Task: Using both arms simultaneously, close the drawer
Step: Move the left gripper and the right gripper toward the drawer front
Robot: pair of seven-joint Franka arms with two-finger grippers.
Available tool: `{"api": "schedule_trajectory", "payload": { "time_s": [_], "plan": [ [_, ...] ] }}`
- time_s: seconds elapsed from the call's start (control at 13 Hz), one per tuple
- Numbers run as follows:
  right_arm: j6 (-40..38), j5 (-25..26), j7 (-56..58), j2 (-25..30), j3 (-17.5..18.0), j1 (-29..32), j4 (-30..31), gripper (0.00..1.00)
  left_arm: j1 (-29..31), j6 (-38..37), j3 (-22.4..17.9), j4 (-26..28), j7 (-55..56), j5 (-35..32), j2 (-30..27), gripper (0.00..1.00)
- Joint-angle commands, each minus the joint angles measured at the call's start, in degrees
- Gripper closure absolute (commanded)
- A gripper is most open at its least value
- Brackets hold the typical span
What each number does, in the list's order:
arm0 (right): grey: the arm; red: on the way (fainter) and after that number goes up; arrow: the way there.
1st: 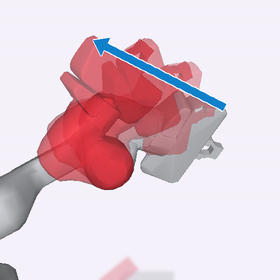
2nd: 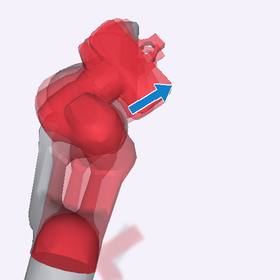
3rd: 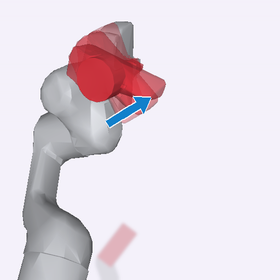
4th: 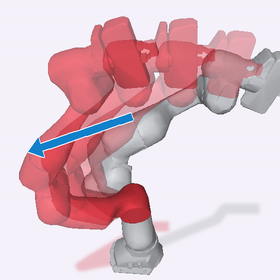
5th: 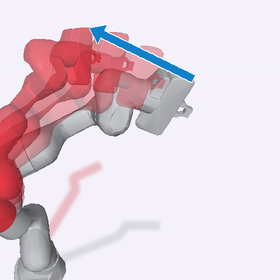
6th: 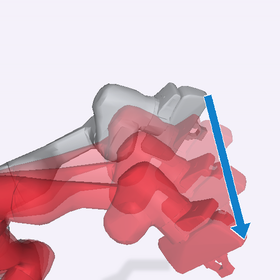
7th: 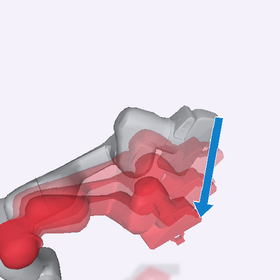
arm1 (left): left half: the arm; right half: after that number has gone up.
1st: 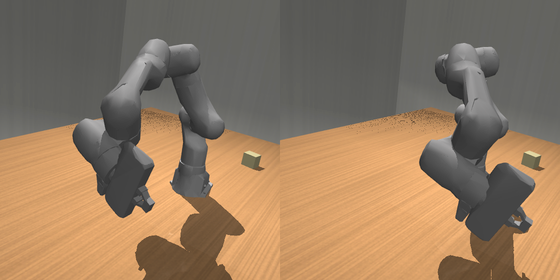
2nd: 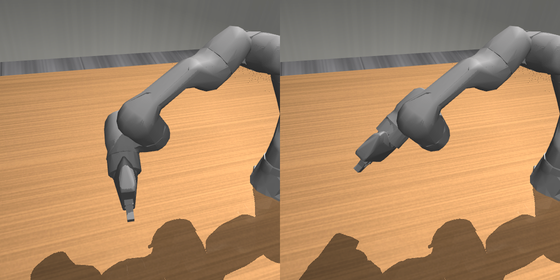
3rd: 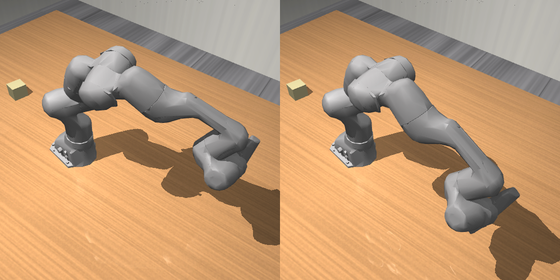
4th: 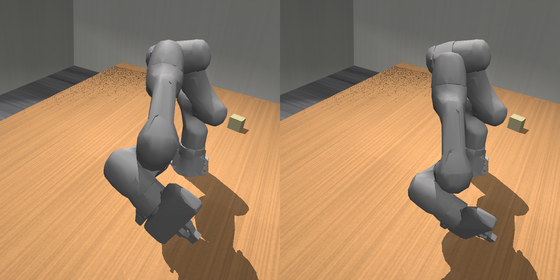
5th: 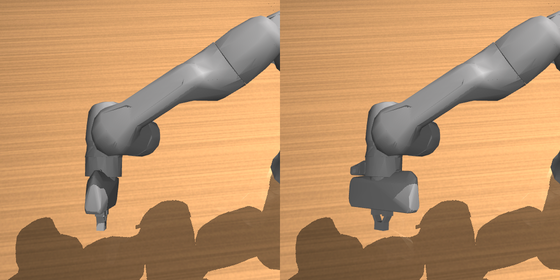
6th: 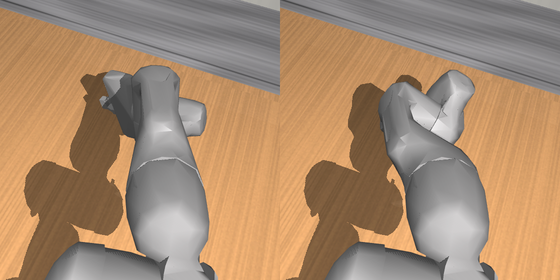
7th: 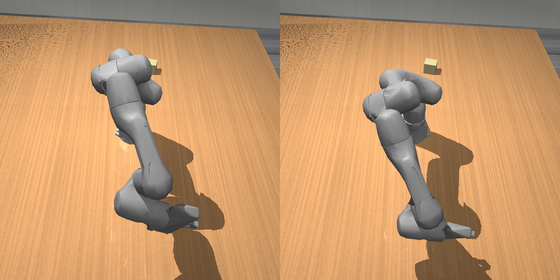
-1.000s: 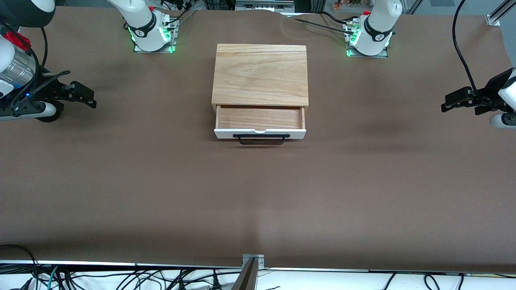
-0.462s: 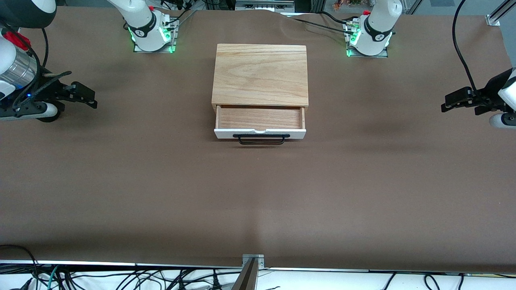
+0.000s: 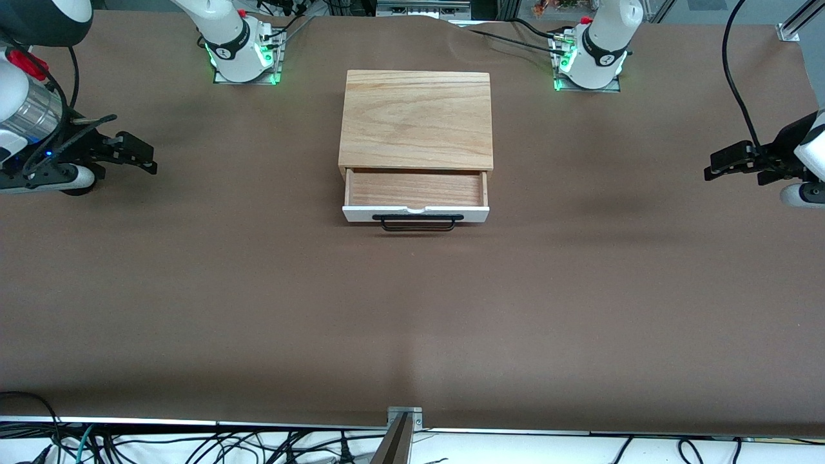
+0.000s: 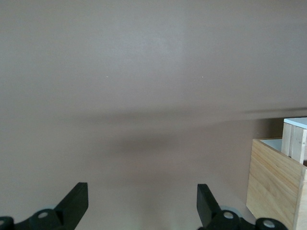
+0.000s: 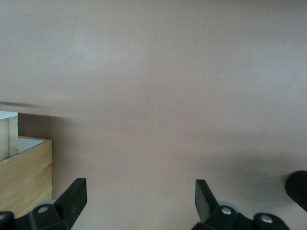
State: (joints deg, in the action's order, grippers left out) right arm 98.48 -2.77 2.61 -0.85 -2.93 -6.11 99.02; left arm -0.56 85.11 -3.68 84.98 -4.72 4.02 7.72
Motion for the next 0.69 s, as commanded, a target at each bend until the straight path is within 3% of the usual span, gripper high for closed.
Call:
{"api": "schedule_trajectory", "payload": {
  "time_s": [0.0, 0.15, 0.38, 0.62],
  "plan": [
    [3.2, -2.0, -0.1, -3.1, 0.6, -1.5, 0.1, 0.00, -1.5, -0.6, 1.0, -1.7, 0.1, 1.8, 1.8, 0.00],
    [5.9, -5.0, -0.7, -6.3, 0.7, -4.3, -0.7, 0.00, -4.1, -0.5, 1.0, -1.8, 0.4, 6.6, 5.0, 0.00],
    [10.8, -11.2, -6.0, -11.6, 0.7, -7.9, -1.4, 0.00, -6.9, 1.8, 1.0, -4.9, 0.1, 15.5, 14.1, 0.00],
    [11.3, -15.8, -8.8, -18.1, 0.7, -10.4, -6.5, 0.00, -10.0, 4.1, 0.9, -8.0, 0.1, 23.3, 21.7, 0.00]
  ]
}}
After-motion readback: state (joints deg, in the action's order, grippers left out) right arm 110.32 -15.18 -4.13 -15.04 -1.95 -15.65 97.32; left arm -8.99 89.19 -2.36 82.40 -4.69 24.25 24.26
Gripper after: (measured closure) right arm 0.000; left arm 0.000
